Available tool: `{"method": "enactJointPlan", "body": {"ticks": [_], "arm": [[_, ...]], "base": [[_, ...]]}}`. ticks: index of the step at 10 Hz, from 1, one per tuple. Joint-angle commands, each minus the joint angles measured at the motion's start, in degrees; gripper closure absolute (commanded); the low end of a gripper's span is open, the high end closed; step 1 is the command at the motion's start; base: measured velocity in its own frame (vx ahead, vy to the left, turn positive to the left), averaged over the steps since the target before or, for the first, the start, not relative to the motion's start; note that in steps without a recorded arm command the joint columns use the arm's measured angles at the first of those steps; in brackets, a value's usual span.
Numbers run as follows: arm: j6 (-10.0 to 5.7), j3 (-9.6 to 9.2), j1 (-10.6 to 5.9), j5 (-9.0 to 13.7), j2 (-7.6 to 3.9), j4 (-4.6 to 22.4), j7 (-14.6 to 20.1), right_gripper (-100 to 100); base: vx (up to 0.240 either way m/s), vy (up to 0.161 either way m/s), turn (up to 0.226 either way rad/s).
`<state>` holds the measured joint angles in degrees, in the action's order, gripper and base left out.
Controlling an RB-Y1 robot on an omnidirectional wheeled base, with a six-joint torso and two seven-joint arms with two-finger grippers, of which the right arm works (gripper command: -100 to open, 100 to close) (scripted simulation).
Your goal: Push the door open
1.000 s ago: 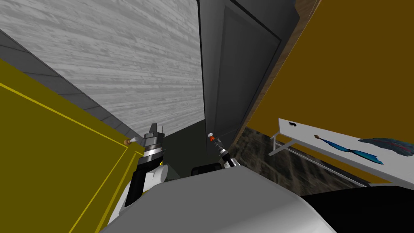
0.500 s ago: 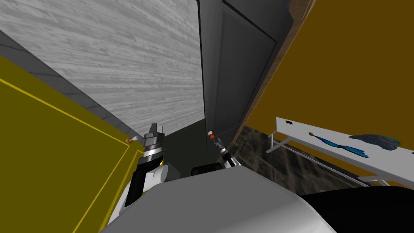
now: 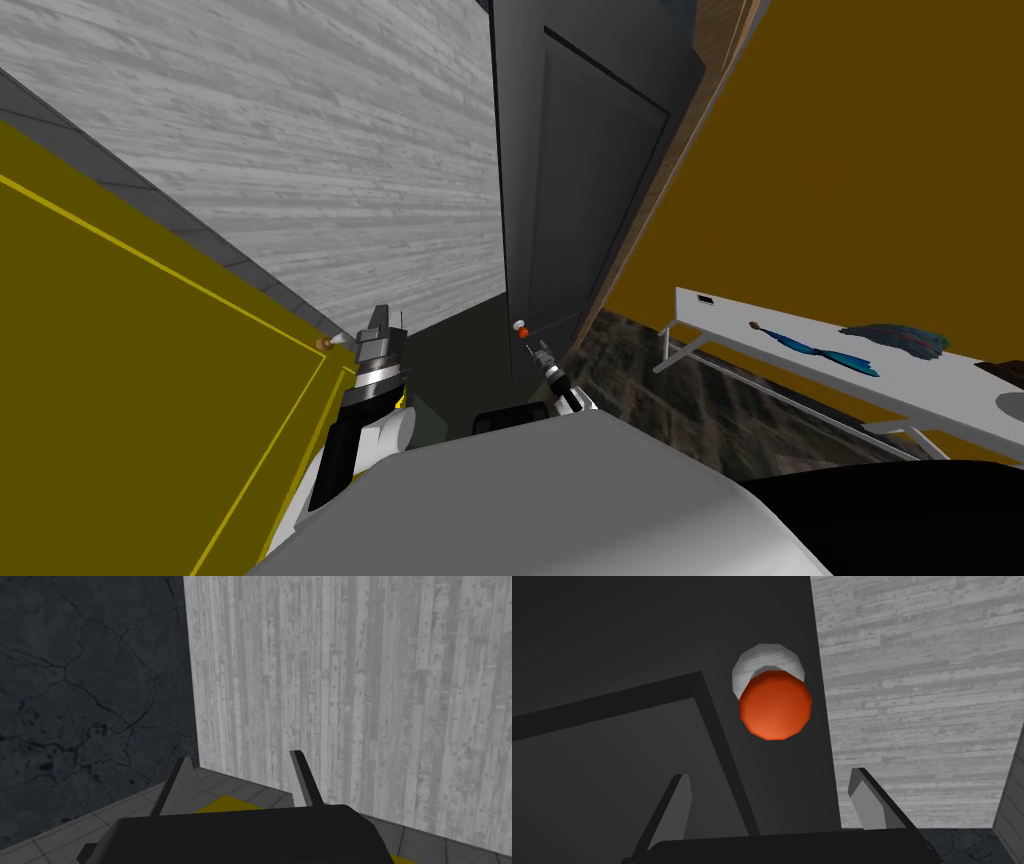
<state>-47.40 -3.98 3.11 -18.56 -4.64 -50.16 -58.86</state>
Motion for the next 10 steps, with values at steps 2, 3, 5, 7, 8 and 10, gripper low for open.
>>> {"method": "enactJointPlan", "body": {"ticks": [2, 3, 5, 7, 8, 10], "arm": [[0.48, 0.25, -0.35, -0.44, -0.11, 0.21, -3.34, -100], [0.7, 0.4, -0.56, -0.68, -0.15, 0.39, -5.08, -100], [1.08, 0.66, -0.94, -1.1, -0.21, 0.7, -8.06, -100], [1.36, 0.85, -1.21, -1.41, -0.23, 0.93, -10.24, -100], [1.47, 0.92, -1.31, -1.53, -0.24, 1.02, -11.06, -100], [1.33, 1.05, -1.33, -1.38, -0.22, 1.17, -10.89, -100]], "base": [[-0.079, 0.015, -0.02], [-0.052, 0.005, -0.015], [-0.076, 0.012, -0.026], [-0.081, 0.02, -0.018], [-0.059, 0.0, -0.013], [0.033, 0.02, 0.013]]}}
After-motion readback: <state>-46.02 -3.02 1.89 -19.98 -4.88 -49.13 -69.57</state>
